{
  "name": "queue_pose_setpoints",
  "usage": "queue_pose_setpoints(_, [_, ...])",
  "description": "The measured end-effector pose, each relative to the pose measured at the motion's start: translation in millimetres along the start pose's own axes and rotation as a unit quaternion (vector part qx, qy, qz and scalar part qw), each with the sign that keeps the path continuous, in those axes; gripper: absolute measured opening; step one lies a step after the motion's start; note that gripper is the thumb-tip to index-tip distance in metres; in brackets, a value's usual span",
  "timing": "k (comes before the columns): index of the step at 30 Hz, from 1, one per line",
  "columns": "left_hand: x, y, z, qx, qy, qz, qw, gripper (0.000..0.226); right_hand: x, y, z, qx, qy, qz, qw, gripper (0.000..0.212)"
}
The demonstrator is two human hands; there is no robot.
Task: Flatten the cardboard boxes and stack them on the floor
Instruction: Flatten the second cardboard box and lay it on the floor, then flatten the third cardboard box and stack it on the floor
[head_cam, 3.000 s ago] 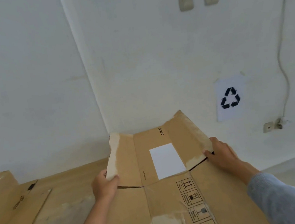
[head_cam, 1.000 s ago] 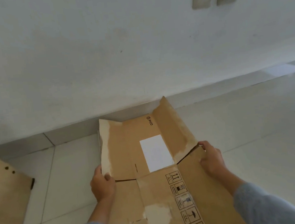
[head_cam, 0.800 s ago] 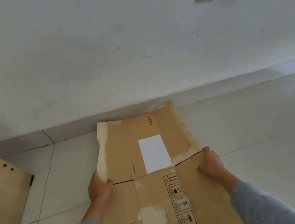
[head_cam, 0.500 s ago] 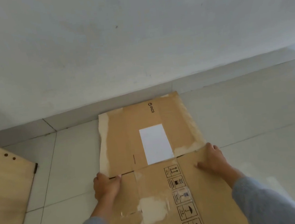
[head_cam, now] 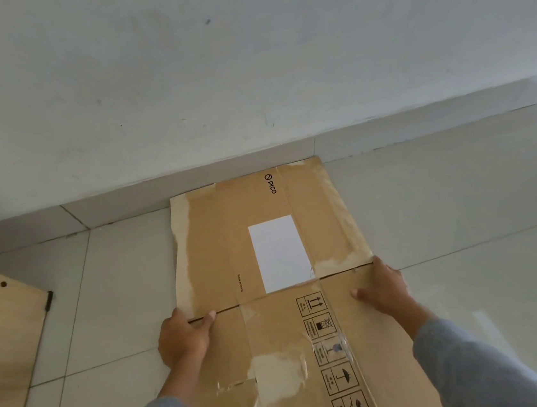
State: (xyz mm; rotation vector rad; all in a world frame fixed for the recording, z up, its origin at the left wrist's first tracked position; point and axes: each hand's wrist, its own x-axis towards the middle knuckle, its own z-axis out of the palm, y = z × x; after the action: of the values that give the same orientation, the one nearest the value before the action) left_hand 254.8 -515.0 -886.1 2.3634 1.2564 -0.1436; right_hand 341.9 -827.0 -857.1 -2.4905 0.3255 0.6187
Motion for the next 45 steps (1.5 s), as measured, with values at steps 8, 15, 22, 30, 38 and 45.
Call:
queue_pose_setpoints(8, [-1, -2, -7, 0.009, -0.037, 0.025, 0.999, 0.063, -10, 5, -4, 0.016, -0.007, -0.017, 1.0, 0.08])
queue_pose_setpoints(15, [-23, -6, -31, 0.037, -0.012, 0.115, 0.993, 0.054, -41, -16, -27, -0.004, 0.032, -0.079, 0.996, 0.063])
queue_pose_setpoints(22, [-26, 31, -103, 0.036, 0.067, 0.269, 0.96, 0.023, -84, -72, -68, -0.044, 0.121, -0.224, 0.966, 0.037])
queue_pose_setpoints(30, [-43, 114, -252, 0.016, 0.147, 0.338, 0.929, 0.027, -143, -196, -170, -0.05, 0.22, -0.292, 0.929, 0.031])
queue_pose_setpoints(38, [-100, 172, -477, -0.003, 0.196, 0.444, 0.874, 0.028, -283, -340, -293, -0.045, 0.238, -0.316, 0.917, 0.029])
queue_pose_setpoints(45, [-138, 167, -681, 0.011, 0.2, 0.468, 0.86, 0.028, -429, -454, -374, -0.031, 0.224, -0.316, 0.921, 0.026])
